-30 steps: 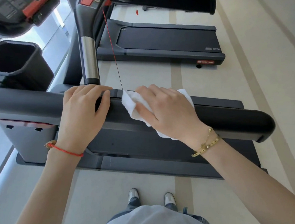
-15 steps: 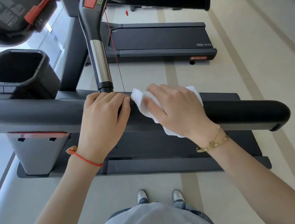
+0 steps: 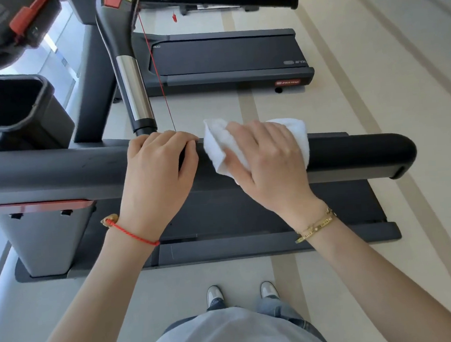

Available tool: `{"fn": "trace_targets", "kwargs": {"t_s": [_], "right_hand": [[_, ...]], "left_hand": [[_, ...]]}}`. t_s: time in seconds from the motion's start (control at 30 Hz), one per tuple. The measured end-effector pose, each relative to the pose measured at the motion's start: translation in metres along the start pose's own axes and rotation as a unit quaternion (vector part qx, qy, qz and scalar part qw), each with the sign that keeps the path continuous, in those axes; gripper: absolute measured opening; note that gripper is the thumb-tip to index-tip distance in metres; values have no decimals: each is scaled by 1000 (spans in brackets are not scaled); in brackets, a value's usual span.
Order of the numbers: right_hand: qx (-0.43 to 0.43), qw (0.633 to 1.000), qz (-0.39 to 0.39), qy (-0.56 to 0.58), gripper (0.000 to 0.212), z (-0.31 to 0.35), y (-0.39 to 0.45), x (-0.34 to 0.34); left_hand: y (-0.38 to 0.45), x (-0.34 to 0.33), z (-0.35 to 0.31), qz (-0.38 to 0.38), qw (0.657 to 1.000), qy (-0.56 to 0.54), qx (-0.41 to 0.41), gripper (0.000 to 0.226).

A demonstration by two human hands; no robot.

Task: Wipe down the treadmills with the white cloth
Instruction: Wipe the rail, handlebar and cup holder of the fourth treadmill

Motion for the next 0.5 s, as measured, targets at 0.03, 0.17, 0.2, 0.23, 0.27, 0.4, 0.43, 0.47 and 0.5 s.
{"fn": "trace_targets", "kwargs": {"t_s": [0.03,0.17,0.2,0.23,0.27,0.4,0.43,0.47,0.5], "right_hand": [[7,1000,-11,-2,47,-3,-4,1],[6,1000,-1,1,46,-39,-15,5],[-3,1000,5,2,46,-54,-18,6],[-14,1000,8,1,45,-70,-22,8],[-26,1000,11,-1,45,-86,-25,9],[-62,998,5,-8,51,-136,-37,10],[-67,998,1,-6,52,-144,-39,11],[-69,998,-1,-3,54,-152,-41,12],[-70,998,0,-2,55,-159,-43,13]], "left_hand": [[1,-3,-4,0,1000,-7,-1,27],[7,-20,-24,9,1000,-22,-11,26],[8,-26,-30,12,1000,-25,-12,26],[10,-31,-36,15,999,-29,-13,26],[12,-37,-43,17,999,-34,-15,26],[21,-64,-70,21,999,-45,-16,26],[23,-71,-76,22,999,-44,-15,26],[25,-78,-82,24,999,-44,-15,26],[27,-84,-88,26,999,-44,-14,25]]}}
Point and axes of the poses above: each hand's wrist, its own y-axis towards the middle knuckle, its own x-axis out of the back of the hand, z = x × y, the point moved 5 cm from there along y, towards the middle knuckle, and after that the axes turned 13 degrees about -y, right-handed, at the moved point
